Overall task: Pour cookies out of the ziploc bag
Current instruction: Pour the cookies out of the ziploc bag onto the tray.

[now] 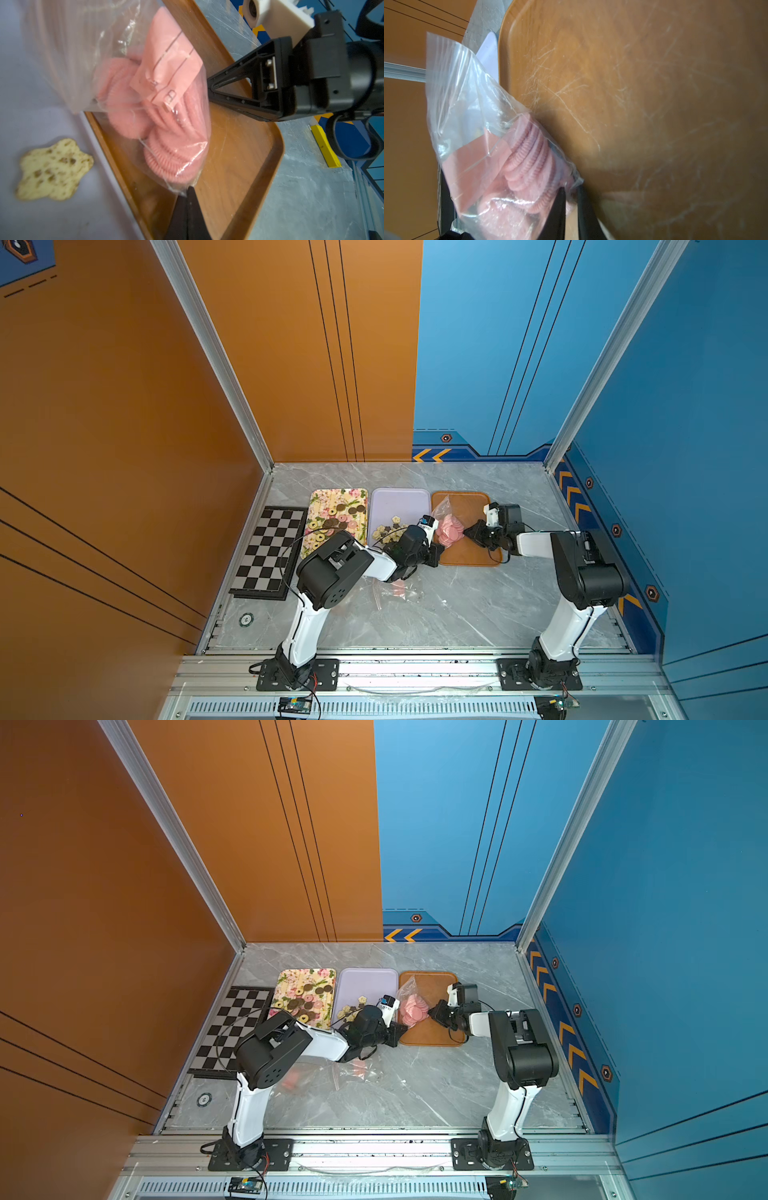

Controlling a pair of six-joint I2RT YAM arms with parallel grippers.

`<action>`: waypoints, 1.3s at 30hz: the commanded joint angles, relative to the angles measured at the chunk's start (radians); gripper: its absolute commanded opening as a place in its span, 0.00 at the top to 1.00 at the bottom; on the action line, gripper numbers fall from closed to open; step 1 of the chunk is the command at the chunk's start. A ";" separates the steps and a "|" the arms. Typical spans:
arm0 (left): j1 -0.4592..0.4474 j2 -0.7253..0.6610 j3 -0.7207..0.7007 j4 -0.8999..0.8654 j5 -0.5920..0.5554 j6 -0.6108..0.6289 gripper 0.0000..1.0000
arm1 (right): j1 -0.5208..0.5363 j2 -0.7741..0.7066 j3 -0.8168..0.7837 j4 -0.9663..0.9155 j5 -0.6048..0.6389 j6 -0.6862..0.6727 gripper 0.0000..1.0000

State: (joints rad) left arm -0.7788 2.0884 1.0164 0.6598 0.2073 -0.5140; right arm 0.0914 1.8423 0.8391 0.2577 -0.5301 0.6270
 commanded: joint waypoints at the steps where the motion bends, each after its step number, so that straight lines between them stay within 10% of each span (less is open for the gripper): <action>1: 0.007 0.022 -0.004 -0.043 0.022 0.008 1.00 | -0.009 0.028 -0.015 0.044 0.003 0.032 0.86; 5: 0.008 0.022 -0.004 -0.043 0.022 0.009 1.00 | -0.011 0.031 -0.015 0.042 0.013 0.028 1.00; 32: -0.017 -0.082 0.007 -0.050 0.134 0.045 1.00 | -0.069 -0.558 -0.248 -0.157 0.061 -0.060 1.00; 39: -0.034 -0.087 0.156 -0.286 0.130 0.083 1.00 | -0.096 -0.572 -0.271 -0.214 0.030 -0.089 0.91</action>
State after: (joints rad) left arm -0.7940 2.0113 1.1397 0.4770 0.3195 -0.4633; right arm -0.0006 1.2480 0.5892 0.1169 -0.4942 0.5777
